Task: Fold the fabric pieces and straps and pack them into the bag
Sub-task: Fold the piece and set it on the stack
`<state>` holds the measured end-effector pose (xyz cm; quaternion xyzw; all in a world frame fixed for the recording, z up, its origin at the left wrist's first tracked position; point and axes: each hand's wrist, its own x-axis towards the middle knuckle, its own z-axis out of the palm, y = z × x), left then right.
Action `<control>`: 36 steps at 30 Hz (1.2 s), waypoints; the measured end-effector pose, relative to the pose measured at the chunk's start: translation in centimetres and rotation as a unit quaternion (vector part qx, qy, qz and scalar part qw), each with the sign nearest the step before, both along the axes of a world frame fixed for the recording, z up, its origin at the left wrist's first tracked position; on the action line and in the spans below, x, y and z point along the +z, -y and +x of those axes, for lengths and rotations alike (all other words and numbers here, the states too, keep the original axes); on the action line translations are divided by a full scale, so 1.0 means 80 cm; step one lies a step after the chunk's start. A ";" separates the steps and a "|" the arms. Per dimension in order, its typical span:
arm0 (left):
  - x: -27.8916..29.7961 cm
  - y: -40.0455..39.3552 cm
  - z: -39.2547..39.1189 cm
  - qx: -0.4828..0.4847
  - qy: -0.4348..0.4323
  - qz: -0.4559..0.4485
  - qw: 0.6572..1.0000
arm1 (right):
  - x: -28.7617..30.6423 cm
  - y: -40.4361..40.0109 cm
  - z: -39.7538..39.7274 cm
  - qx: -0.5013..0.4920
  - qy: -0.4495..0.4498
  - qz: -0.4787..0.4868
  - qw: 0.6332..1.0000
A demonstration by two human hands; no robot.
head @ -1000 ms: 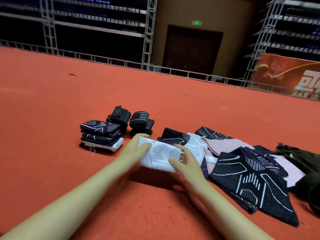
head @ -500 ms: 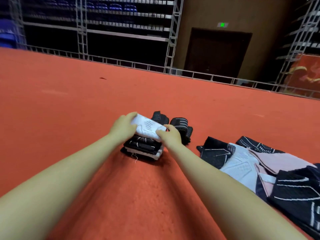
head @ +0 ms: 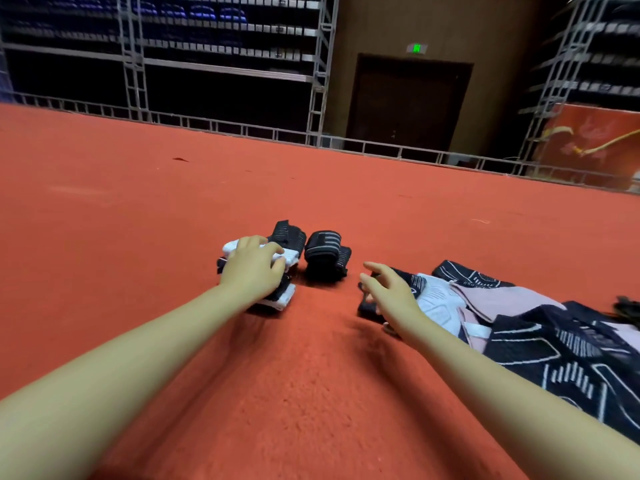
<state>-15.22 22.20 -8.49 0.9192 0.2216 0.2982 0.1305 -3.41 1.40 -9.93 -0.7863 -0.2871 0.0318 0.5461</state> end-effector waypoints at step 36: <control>-0.054 0.389 0.143 -0.340 0.180 -0.384 0.839 | -0.042 0.319 0.041 -0.144 0.246 -0.008 0.958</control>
